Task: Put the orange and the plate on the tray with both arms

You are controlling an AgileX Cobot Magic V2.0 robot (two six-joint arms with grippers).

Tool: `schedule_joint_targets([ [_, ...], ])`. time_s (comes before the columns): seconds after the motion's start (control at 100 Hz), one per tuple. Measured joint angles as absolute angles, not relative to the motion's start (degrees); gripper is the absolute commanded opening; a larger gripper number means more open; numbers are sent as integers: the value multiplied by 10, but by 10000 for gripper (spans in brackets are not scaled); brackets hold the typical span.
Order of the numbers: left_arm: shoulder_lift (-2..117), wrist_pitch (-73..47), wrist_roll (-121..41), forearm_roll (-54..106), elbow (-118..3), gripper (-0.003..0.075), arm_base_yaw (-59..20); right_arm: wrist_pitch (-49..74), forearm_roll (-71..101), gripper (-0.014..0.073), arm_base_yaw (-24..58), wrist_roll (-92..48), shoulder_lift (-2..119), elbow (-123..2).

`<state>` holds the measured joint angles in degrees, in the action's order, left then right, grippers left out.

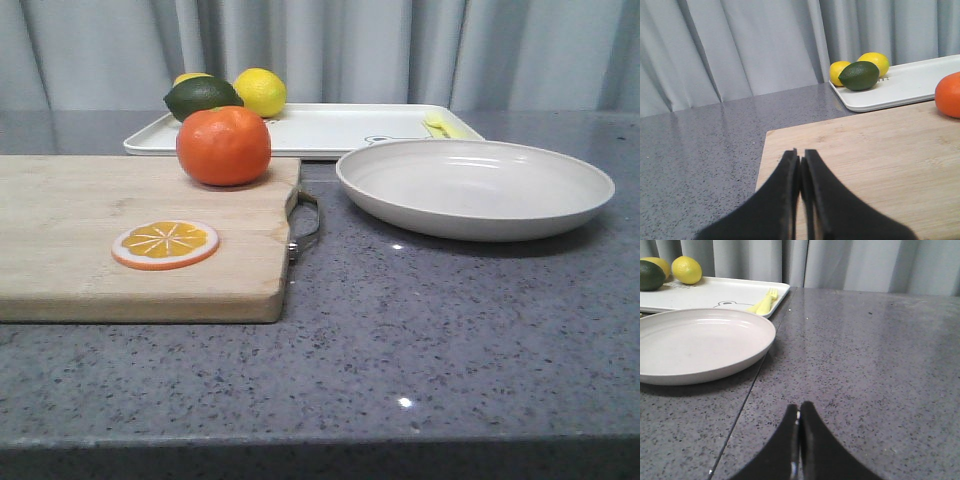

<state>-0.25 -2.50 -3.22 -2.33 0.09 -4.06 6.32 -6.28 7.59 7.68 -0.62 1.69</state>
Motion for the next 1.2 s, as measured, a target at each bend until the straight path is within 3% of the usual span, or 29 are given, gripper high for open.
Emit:
schedule_joint_targets([
  [0.94, -2, -25, -32, -8, 0, -20, -41, 56, -61, -69, 76, 78, -6, 17],
  [1.2, -2, -87, -32, 83, -73, -20, -41, 165, -23, -69, 76, 79, -3, -75],
])
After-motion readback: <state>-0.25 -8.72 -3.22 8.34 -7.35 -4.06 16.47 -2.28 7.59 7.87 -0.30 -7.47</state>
